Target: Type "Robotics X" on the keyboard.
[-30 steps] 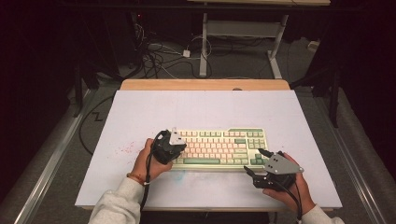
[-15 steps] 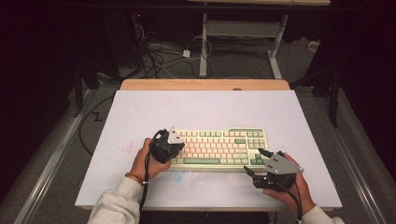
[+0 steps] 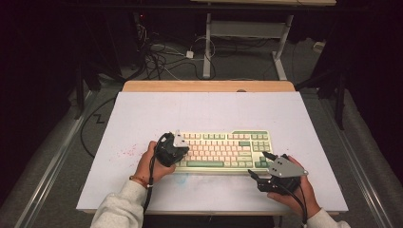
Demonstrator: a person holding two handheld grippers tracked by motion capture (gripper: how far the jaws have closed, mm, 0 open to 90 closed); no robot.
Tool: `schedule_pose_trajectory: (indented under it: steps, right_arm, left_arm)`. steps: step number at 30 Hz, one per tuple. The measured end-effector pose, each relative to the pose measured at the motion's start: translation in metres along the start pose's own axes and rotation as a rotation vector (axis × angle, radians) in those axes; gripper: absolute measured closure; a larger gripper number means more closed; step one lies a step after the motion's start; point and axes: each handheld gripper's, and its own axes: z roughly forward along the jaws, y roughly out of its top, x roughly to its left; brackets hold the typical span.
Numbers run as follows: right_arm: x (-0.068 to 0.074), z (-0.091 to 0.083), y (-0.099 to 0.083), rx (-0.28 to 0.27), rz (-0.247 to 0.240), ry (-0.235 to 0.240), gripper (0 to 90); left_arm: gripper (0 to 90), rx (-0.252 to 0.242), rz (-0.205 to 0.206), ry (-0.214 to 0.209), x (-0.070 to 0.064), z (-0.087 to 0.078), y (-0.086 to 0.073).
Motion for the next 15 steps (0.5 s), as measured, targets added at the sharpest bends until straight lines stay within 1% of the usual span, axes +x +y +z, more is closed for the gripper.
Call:
schedule_pose_trajectory:
  steps: [5,6,7,8,10,13,15]
  right_arm:
    - [0.0004,0.0002,0.0001,0.001,0.000,0.001,26.3]
    - [0.0003,0.0001,0.0001,0.002,-0.002,0.001,26.3]
    - [0.0002,0.0001,0.0000,0.002,-0.003,0.001,26.3]
    - [0.0002,0.0003,-0.0001,0.004,-0.003,0.002,26.3]
    - [0.0004,0.0004,-0.0002,0.005,-0.004,0.000,26.3]
    - [0.0007,-0.0009,0.0003,-0.004,-0.007,-0.004,26.3]
    - [0.0005,-0.0014,0.0005,-0.007,-0.005,-0.007,26.3]
  left_arm:
    - [85.3,0.009,0.007,0.002,-0.0014,0.0028,-0.0006]
    - [86.1,0.016,0.006,-0.007,-0.0011,0.0037,-0.0008]
    - [86.3,0.024,0.012,-0.005,-0.0015,0.0055,-0.0014]
    - [86.9,0.020,0.007,-0.003,-0.0015,0.0057,-0.0015]
    - [86.3,0.021,0.011,-0.001,-0.0017,0.0047,-0.0012]
    - [85.5,0.001,0.004,0.000,-0.0016,0.0020,-0.0009]
    - [84.9,-0.002,0.009,0.005,-0.0019,0.0002,0.0000]
